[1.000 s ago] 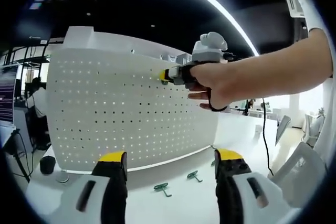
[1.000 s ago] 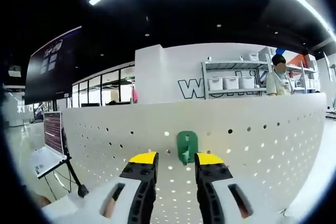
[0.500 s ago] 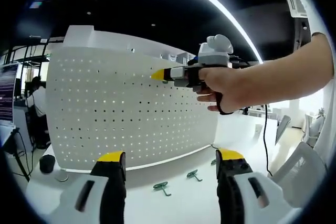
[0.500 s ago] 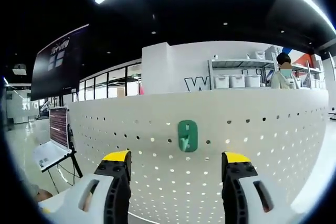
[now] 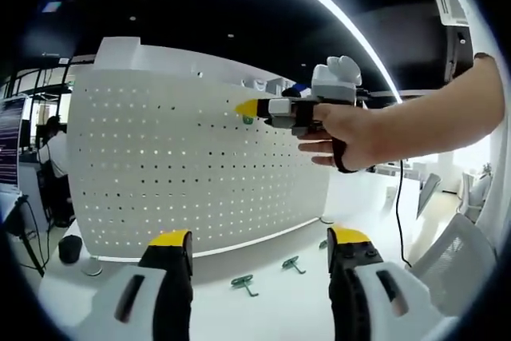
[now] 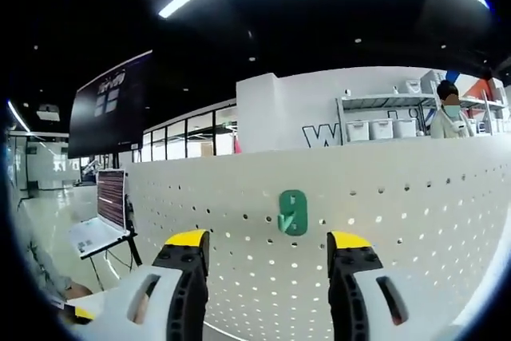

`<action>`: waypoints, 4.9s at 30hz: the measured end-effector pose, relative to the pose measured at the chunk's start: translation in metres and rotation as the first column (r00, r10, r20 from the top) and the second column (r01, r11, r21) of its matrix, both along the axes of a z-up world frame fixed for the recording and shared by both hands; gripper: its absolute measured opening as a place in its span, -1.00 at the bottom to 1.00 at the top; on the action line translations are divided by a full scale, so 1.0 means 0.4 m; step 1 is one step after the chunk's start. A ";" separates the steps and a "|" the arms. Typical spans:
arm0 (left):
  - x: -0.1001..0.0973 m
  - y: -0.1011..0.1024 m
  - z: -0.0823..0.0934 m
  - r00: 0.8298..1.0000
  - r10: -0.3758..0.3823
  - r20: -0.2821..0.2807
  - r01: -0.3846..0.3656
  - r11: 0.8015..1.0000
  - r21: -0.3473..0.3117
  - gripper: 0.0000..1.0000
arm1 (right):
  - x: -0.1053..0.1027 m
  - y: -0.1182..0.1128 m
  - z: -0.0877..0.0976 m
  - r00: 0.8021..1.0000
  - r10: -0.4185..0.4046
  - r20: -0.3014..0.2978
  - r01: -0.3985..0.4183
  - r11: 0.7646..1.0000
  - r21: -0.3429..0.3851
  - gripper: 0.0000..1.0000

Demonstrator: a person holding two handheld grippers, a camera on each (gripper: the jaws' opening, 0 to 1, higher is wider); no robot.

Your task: Insert the hook assembly into the mounting plate slot until the hook locks in place.

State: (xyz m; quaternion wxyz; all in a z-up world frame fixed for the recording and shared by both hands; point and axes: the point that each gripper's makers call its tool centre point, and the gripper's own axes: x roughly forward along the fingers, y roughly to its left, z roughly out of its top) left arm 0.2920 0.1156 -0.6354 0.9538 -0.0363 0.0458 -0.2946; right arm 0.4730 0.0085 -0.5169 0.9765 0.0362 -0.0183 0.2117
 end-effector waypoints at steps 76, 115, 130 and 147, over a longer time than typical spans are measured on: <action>-0.001 -0.011 -0.003 1.000 -0.011 -0.011 0.011 1.000 -0.009 0.49 | -0.358 -0.234 -0.191 0.979 0.201 0.016 -0.199 0.975 -0.095 0.24; -0.014 -0.041 -0.008 0.998 -0.055 -0.025 0.056 0.998 0.019 0.48 | -0.430 -0.306 -0.260 0.990 0.138 -0.025 -0.140 0.987 -0.081 0.22; -0.007 -0.048 -0.013 0.997 -0.075 -0.028 0.076 0.996 0.050 0.45 | -0.433 -0.299 -0.265 0.989 0.148 -0.029 -0.150 0.985 -0.090 0.21; 0.028 -0.068 -0.032 0.987 -0.154 -0.050 0.160 0.974 0.159 0.43 | -0.439 -0.292 -0.266 0.986 0.163 -0.024 -0.165 0.981 -0.103 0.17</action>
